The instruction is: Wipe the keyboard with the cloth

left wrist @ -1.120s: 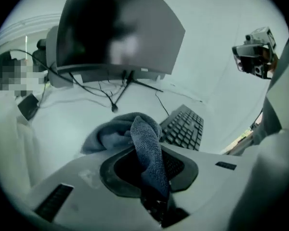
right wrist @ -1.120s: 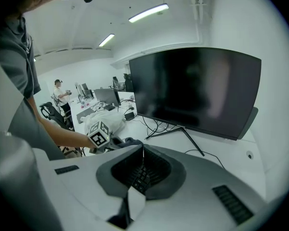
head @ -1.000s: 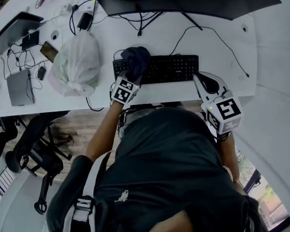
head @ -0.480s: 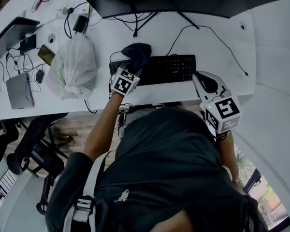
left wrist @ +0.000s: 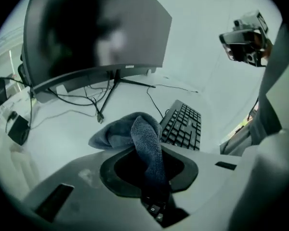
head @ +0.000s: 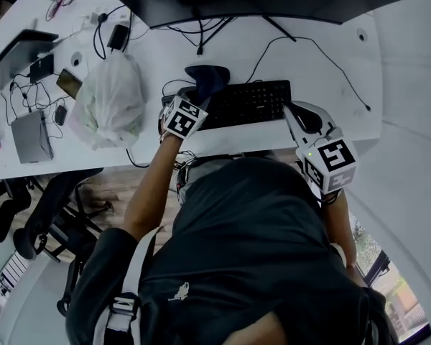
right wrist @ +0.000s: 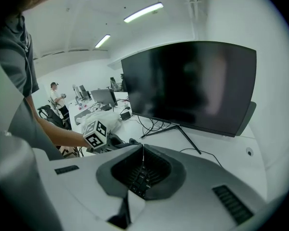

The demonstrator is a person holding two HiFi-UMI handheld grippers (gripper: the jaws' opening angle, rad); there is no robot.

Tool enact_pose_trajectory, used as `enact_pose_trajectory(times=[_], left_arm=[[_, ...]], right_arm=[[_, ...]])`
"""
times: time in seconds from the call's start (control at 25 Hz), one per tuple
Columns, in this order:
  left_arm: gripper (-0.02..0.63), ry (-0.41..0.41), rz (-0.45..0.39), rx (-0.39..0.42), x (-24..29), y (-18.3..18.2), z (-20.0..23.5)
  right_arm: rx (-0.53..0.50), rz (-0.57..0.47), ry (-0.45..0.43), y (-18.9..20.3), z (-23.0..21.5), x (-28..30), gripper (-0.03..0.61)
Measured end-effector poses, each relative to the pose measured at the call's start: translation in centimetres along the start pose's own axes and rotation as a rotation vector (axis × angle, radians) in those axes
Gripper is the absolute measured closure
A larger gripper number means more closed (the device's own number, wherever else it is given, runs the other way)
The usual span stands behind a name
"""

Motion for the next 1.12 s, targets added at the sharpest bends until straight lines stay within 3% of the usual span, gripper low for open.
enact_pose_trajectory(times=[0.16, 0.32, 0.4, 0.52, 0.68, 0.76, 0.92, 1.0, 1.12], left_arm=[[0.549, 0.035, 0.031, -0.019, 1.3, 3.6, -4.6], [0.551, 0.154, 0.097, 0.012, 1.2, 6.3, -9.9], [0.551, 0.149, 0.093, 0.060, 1.2, 5.5, -9.3], [0.551, 0.080, 0.042, 0.092, 1.6, 1.9, -5.0], [0.551, 0.069, 0.018, 0.034, 2.3, 0.8, -3.3], [0.551, 0.112, 0.036, 0.042, 2.4, 2.5, -6.2], [0.551, 0.286, 0.153, 0.103, 2.3, 6.1, -13.1], [0.551, 0.263, 0.135, 0.131, 2.6, 5.3, -12.6], [0.551, 0.157, 0.042, 0.101, 3.0, 0.9, -7.6]], right_arm=[[0.013, 0.018, 0.015, 0.2, -0.5, -0.1, 0.568], [0.043, 0.020, 0.033, 1.1, -1.8, -0.4, 0.568], [0.041, 0.024, 0.021, 1.0, -1.7, 0.0, 0.568], [0.012, 0.017, -0.007, 0.2, -0.9, 0.5, 0.568], [0.003, 0.023, -0.018, 0.4, -0.3, 0.7, 0.568], [0.014, 0.025, -0.008, 0.7, -0.8, 0.5, 0.568], [0.045, 0.036, 0.020, 1.4, -2.2, 0.1, 0.568], [0.048, 0.041, 0.014, 1.4, -2.2, 0.3, 0.568], [0.028, 0.040, -0.016, 1.2, -1.5, 1.1, 0.568]])
Point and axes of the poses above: the fingertips, and each gripper's own axes: x forward along the fingers, z to its left, y out of its underside, the point moved 3 cm from there along -x, backward along the fingers
